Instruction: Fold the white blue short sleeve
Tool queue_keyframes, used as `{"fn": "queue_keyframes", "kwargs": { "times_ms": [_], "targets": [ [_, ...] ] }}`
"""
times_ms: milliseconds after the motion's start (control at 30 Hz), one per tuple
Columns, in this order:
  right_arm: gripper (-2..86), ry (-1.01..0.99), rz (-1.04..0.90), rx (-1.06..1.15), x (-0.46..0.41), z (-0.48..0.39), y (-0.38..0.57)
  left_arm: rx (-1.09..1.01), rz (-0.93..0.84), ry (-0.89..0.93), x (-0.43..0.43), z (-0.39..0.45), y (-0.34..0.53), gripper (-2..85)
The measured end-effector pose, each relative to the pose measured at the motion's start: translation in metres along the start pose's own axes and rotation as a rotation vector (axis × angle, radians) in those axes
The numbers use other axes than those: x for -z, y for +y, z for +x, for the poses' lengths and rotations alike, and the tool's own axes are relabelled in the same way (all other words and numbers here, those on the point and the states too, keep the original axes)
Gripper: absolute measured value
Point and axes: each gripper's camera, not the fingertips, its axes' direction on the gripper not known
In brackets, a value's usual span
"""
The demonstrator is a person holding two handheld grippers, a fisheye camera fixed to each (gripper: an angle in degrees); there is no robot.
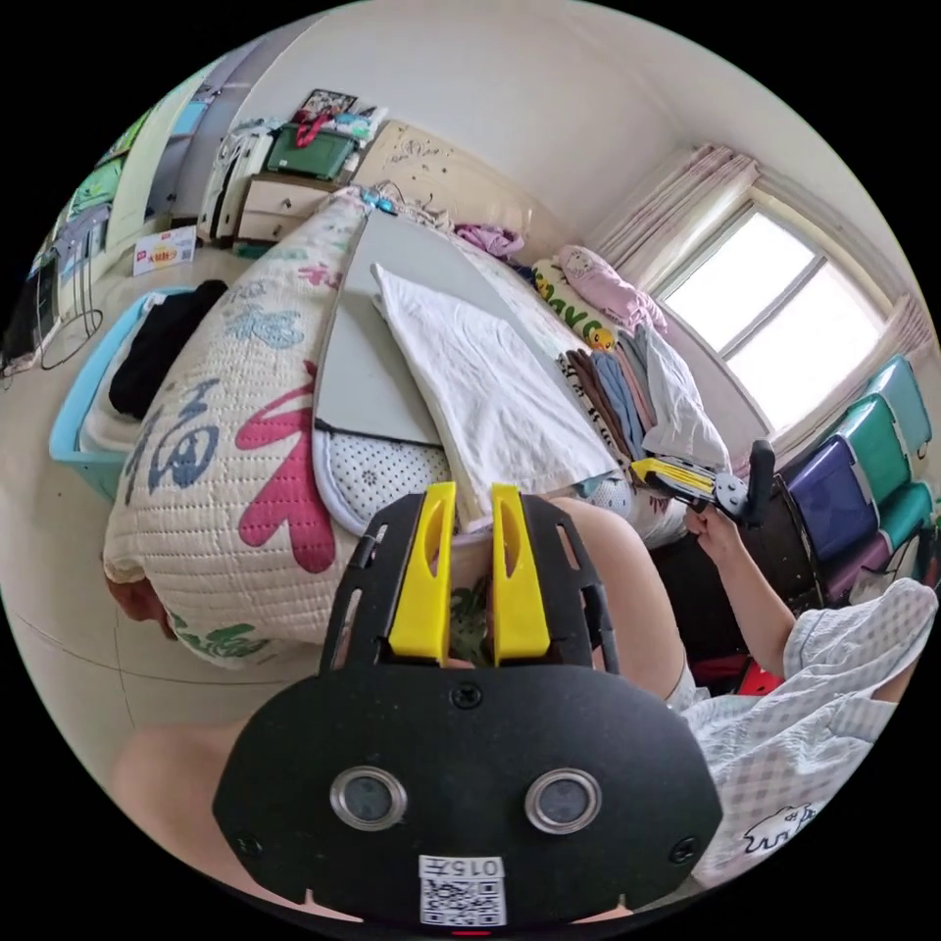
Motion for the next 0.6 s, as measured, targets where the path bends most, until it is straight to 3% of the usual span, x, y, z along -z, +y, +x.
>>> {"fn": "queue_keyframes", "kwargs": {
  "times_ms": [167,300,500,600],
  "targets": [
    [0.8,-0.198,0.035,-0.004,0.003,0.024,-0.033,-0.043,-0.108,0.043,-0.031,0.009,-0.014,4.8],
    [-0.6,-0.202,-0.084,-0.006,-0.019,0.039,-0.055,-0.087,-0.181,-0.054,-0.046,0.017,-0.020,3.0],
    [-0.6,-0.313,-0.088,-0.052,-0.001,0.091,-0.076,-0.112,-0.249,-0.093,-0.048,0.020,-0.029,-0.1],
    [1.1,-0.363,-0.014,-0.120,0.025,0.145,-0.102,-0.068,-0.156,0.001,-0.020,0.012,-0.049,1.4]
  ]
}}
